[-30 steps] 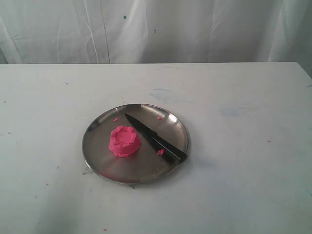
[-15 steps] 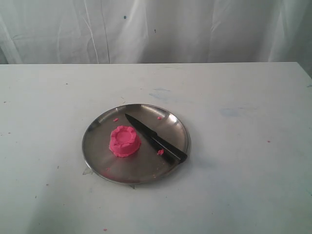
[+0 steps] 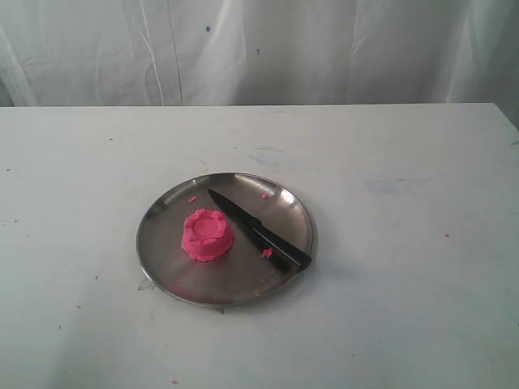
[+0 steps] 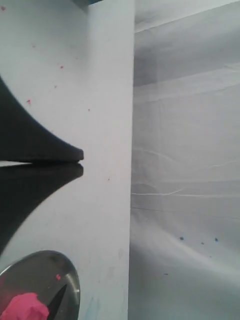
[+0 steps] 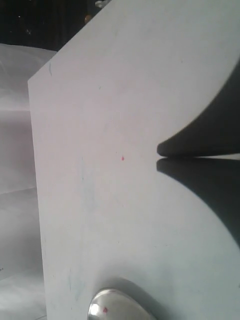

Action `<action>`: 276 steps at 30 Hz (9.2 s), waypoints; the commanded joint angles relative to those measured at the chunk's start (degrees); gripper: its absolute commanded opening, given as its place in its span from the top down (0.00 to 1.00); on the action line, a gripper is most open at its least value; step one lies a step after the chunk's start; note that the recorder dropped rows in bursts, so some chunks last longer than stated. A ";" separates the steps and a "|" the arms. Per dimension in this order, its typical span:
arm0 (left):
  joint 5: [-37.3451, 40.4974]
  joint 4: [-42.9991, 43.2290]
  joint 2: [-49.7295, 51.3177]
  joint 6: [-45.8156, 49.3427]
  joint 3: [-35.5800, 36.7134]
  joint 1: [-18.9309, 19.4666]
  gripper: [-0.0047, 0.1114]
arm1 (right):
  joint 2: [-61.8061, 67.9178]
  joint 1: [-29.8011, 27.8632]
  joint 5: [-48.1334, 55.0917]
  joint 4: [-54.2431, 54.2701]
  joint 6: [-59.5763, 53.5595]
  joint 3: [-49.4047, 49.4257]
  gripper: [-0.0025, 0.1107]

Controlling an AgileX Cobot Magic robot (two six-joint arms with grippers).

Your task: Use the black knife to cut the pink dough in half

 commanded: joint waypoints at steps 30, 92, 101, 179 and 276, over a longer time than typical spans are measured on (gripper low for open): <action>0.06 39.34 -5.83 -33.16 13.73 0.15 0.96 | 18.85 0.22 -57.90 -26.88 24.69 -33.41 0.98; 9.13 1.37 -5.83 -35.30 13.73 0.15 0.96 | 107.20 28.62 14.55 18.77 -41.32 -69.26 0.63; 9.13 1.37 -5.83 -35.30 13.73 0.15 0.96 | 107.20 28.62 13.27 18.75 -41.32 -69.26 0.63; 9.13 1.37 -5.83 -35.30 13.73 0.15 0.96 | 111.70 36.63 27.87 -5.68 -22.95 -74.39 0.80; 9.13 1.37 -5.83 -35.30 13.73 0.15 0.96 | 118.36 53.10 39.25 -60.56 24.66 -60.48 0.98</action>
